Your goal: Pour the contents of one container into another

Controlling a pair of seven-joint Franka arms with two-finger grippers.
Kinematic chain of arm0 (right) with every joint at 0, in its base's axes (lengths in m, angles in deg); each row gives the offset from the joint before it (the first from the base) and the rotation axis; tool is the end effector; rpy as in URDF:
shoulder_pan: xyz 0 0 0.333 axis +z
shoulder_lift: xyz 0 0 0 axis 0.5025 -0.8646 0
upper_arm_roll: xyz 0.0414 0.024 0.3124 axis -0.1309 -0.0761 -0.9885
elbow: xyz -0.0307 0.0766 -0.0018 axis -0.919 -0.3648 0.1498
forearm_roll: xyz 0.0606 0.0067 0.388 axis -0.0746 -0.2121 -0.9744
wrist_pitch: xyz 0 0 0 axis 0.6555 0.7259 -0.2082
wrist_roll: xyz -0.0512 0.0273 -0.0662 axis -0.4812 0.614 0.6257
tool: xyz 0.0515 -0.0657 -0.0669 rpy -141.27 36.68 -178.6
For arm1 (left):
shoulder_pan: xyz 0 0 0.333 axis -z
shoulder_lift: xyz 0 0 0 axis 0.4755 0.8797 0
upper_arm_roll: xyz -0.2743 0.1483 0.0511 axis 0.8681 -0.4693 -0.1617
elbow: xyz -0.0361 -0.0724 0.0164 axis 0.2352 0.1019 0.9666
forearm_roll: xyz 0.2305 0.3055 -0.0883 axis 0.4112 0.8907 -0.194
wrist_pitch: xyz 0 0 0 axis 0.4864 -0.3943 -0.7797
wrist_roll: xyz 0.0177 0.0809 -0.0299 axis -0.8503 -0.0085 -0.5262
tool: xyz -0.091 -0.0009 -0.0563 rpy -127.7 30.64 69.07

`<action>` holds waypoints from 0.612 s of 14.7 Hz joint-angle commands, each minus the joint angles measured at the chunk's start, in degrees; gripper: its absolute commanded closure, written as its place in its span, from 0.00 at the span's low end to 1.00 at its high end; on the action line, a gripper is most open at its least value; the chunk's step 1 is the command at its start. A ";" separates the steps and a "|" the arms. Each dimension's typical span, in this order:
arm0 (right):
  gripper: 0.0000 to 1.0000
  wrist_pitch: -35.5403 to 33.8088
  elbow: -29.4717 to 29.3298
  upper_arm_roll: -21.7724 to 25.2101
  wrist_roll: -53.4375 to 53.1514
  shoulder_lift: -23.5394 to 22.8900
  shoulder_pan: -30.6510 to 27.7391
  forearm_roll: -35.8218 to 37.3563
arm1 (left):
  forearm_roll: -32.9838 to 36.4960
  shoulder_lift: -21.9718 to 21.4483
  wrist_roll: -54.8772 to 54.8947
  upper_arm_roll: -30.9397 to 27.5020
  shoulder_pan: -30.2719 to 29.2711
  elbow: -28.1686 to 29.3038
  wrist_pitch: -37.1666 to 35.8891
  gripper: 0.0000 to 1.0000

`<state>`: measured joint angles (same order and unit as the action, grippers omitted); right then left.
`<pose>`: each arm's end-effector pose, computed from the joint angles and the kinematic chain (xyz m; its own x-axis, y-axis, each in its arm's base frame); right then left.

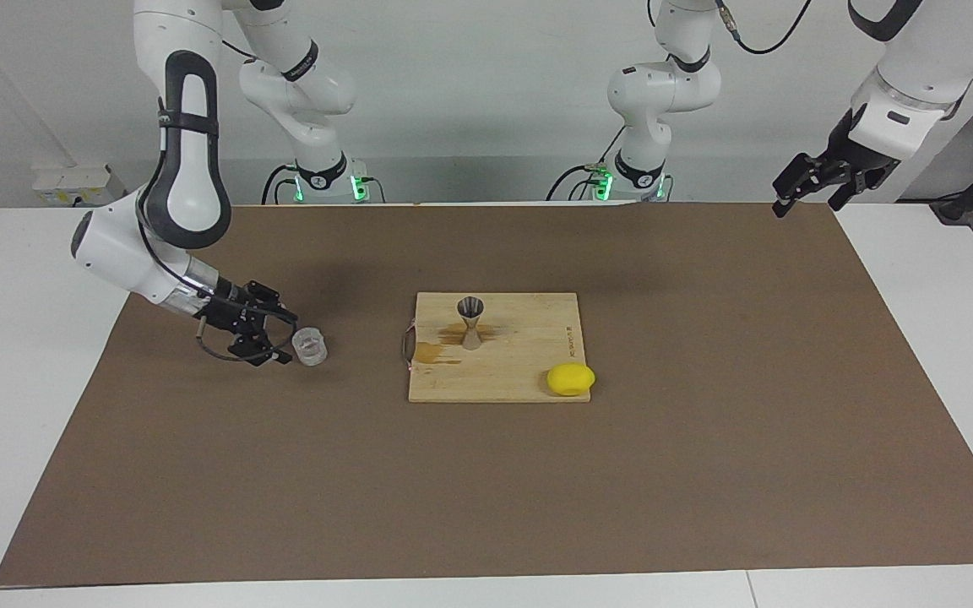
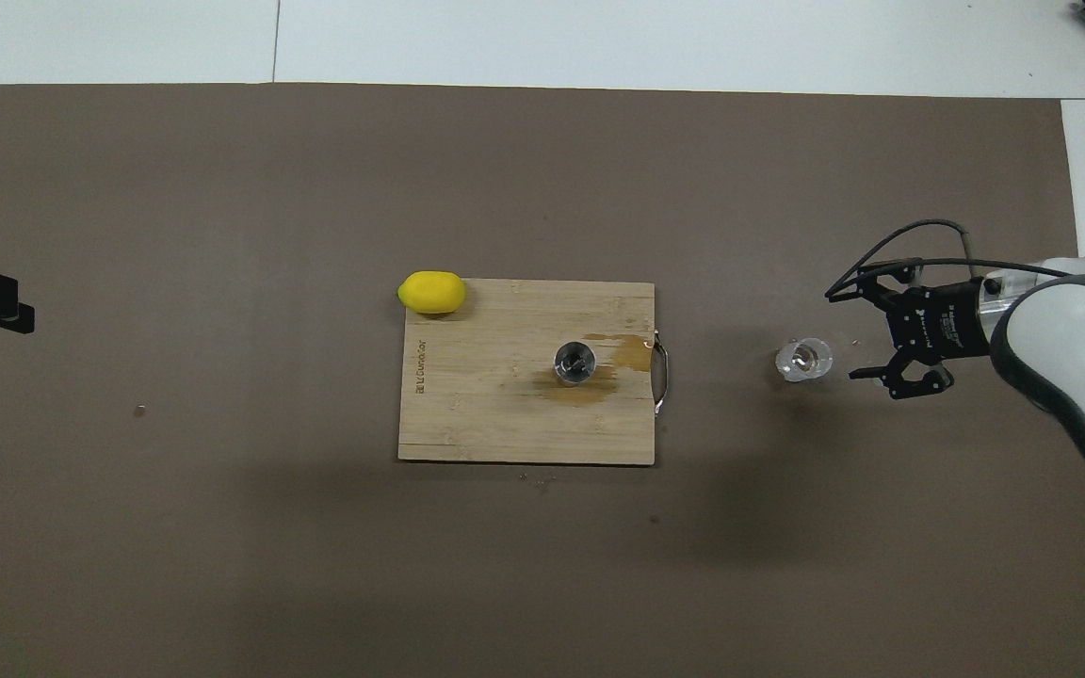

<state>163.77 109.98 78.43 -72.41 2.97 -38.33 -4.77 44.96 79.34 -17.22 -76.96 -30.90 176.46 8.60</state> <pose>0.5590 -0.0228 0.3827 0.3570 -0.8331 -0.4224 -0.9340 -0.3131 -0.1720 0.5362 0.0055 0.6432 0.9950 0.0832 -0.0546 0.0852 -0.9958 0.0349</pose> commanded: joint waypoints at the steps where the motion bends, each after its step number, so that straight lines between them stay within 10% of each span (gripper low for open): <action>1: 0.02 0.58 -0.16 -0.19 0.84 2.13 5.41 9.78 | -0.58 -1.99 -0.64 -0.36 0.31 2.46 1.44 0.00; 9: 0.01 -9.95 -11.13 -0.19 10.12 3.10 13.17 27.04 | -0.66 -1.99 -0.64 -0.36 0.31 2.46 1.44 0.00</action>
<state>159.05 103.37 78.10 -68.47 6.43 -24.54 20.48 44.96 79.34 -17.23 -76.96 -30.90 176.46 8.60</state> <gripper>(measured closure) 0.009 0.000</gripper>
